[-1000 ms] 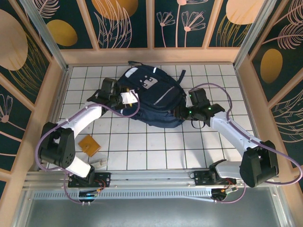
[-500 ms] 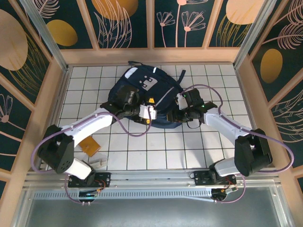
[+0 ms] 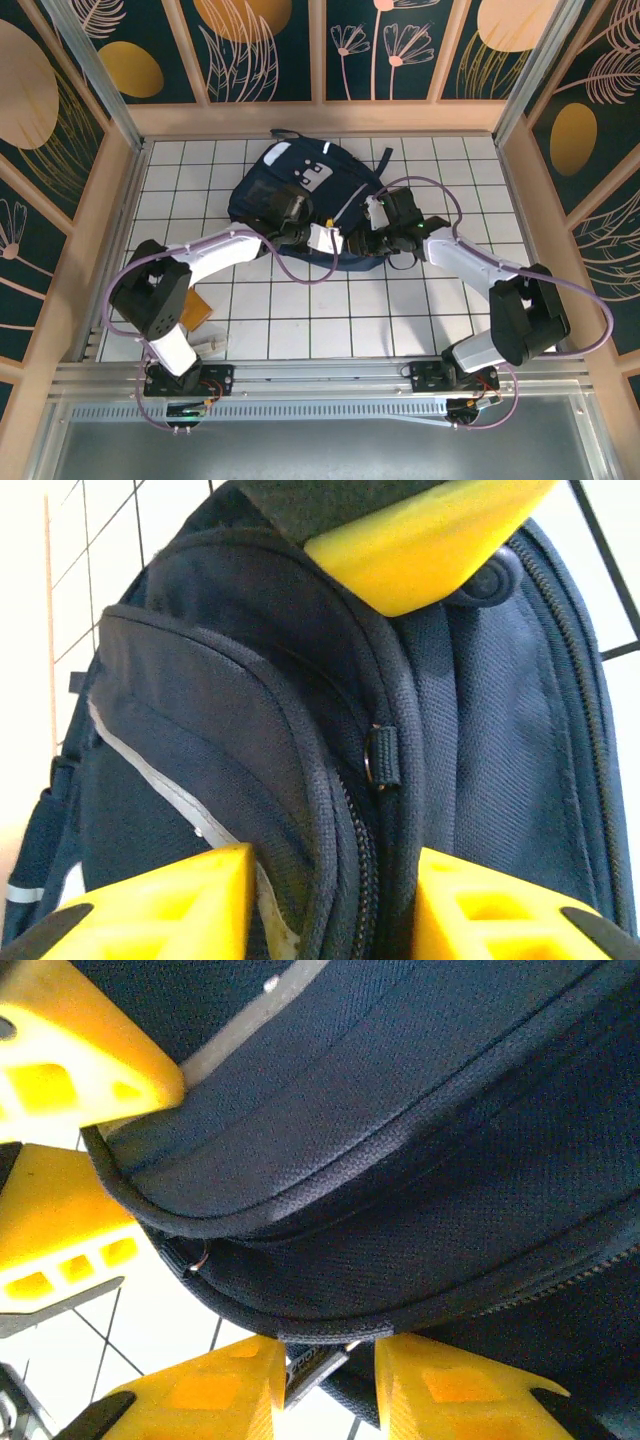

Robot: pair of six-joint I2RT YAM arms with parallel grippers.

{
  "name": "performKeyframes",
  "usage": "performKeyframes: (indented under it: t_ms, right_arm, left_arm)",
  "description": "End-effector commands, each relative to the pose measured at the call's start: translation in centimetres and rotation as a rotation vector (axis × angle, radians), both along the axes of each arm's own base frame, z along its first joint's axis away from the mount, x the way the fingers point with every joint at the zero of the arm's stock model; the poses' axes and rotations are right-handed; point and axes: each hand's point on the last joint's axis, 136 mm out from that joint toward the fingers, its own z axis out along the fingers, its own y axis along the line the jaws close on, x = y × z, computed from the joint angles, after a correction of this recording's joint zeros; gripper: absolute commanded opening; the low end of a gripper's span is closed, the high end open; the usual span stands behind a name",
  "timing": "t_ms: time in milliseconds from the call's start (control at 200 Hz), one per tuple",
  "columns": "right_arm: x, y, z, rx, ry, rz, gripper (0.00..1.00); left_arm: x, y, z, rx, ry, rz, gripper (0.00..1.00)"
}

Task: Pack the student bag

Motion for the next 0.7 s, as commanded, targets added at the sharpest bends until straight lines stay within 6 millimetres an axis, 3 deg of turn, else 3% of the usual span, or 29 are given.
performKeyframes:
  t_ms: [0,60,120,460,561,581,696]
  right_arm:
    - [1.8,0.1,0.8,0.005,-0.042,-0.099,0.3]
    - [1.7,0.4,0.8,0.025,-0.042,-0.128,0.31]
    - [2.0,0.0,0.7,0.005,-0.059,-0.18,0.32]
    - [2.1,-1.3,-0.6,-0.231,-0.088,-0.339,0.34]
    - [2.4,-2.0,-0.4,-0.277,-0.088,-0.394,0.25]
    - [2.4,-2.2,-0.4,-0.288,-0.091,-0.406,0.23]
    - [2.7,-2.5,0.3,-0.303,-0.109,-0.425,0.13]
  left_arm:
    - [2.8,-0.4,0.1,0.028,-0.067,0.051,0.32]
    - [2.6,-0.3,-0.5,0.053,-0.052,0.031,0.23]
    - [2.2,-0.4,-0.6,0.06,-0.052,0.008,0.0]
    - [0.4,-1.3,3.2,-0.06,-0.007,-0.037,0.0]
    - [0.3,-1.2,3.2,-0.067,0.006,-0.039,0.0]
    - [0.3,-1.1,4.5,-0.087,-0.014,-0.04,0.0]
    - [0.4,-0.7,5.7,-0.129,-0.008,-0.039,0.0]
